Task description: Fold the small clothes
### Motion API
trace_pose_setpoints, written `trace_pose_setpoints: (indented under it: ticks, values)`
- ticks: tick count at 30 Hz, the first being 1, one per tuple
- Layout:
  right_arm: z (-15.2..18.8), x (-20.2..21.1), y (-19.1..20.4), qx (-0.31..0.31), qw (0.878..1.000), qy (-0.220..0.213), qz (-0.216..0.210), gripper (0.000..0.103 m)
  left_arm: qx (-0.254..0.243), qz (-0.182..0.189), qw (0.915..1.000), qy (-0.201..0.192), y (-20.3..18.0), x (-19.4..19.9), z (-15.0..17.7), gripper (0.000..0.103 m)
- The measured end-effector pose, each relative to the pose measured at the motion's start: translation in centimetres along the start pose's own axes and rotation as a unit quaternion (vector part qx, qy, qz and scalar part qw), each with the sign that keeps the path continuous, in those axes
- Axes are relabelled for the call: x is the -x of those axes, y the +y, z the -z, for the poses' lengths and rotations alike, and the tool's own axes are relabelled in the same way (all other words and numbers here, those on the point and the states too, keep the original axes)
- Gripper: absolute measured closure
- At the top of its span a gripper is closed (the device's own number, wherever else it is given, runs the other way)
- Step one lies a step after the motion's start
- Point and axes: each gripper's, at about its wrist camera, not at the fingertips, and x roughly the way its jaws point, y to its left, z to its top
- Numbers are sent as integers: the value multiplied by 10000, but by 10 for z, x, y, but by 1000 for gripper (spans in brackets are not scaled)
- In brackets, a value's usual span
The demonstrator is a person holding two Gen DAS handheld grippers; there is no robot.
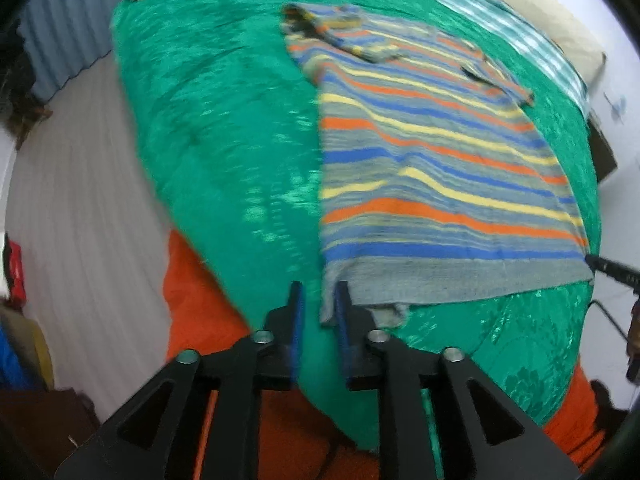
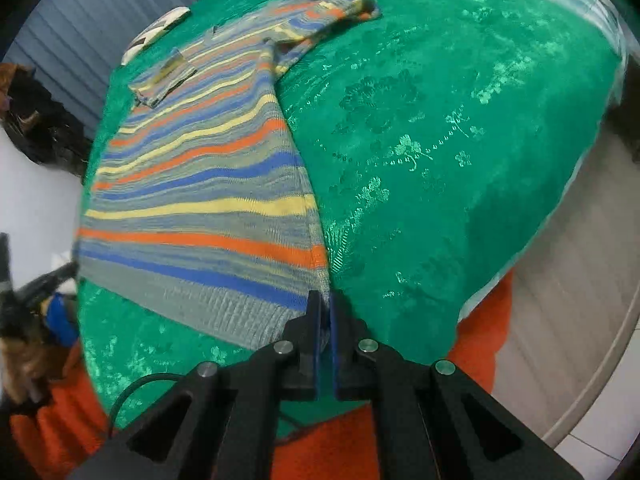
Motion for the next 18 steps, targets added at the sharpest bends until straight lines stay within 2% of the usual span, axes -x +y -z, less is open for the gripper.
trace_pose_setpoints:
  ticks: [1,2,3,4,5,6,7,8,10,11,13,14,16,18]
  values:
    - [-1,2,2,15,10000,-26,50,100,147,12,9999,-17,8,3,1,76]
    - [-2,6,5,38,9999,-75,151,93,340,-4,9994,-48,21,8,2,76]
    - [-3,12,11,98,9989,-143,430,87,433,-29,9990,-73,27,11,3,76]
    - [-5,18,18,228,9961,-231,825,68,552,-75,9984,-117,37,14,4,76]
    - [-3,34,32,514,9910,-496,1129,62,659,-124,9976,-152,46,17,5,75]
    - [-3,44,43,699,9892,-669,1097,62,733,-148,9971,-174,51,18,7,75]
    - [-3,54,64,1026,9879,-799,844,62,784,-160,9966,-187,55,18,8,74]
    - [-2,58,88,1397,9853,-798,570,62,841,-176,9961,-193,59,17,9,74]
    - [5,51,148,2271,9717,-644,44,59,969,-212,9949,-168,64,14,12,74]
    - [10,45,172,2616,9634,-552,-169,55,1071,-205,9939,-149,67,13,13,74]
    - [27,21,245,3649,9278,-423,-656,54,1201,-141,9926,-147,68,13,14,74]
    - [33,10,270,3994,9130,-427,-716,54,1239,-132,9921,-161,68,14,15,74]
    - [44,-21,322,4760,8764,-455,-565,54,1293,-142,9913,-214,69,17,19,72]
    - [47,-52,353,5199,8523,-475,-325,55,1315,-142,9909,-233,71,19,21,69]
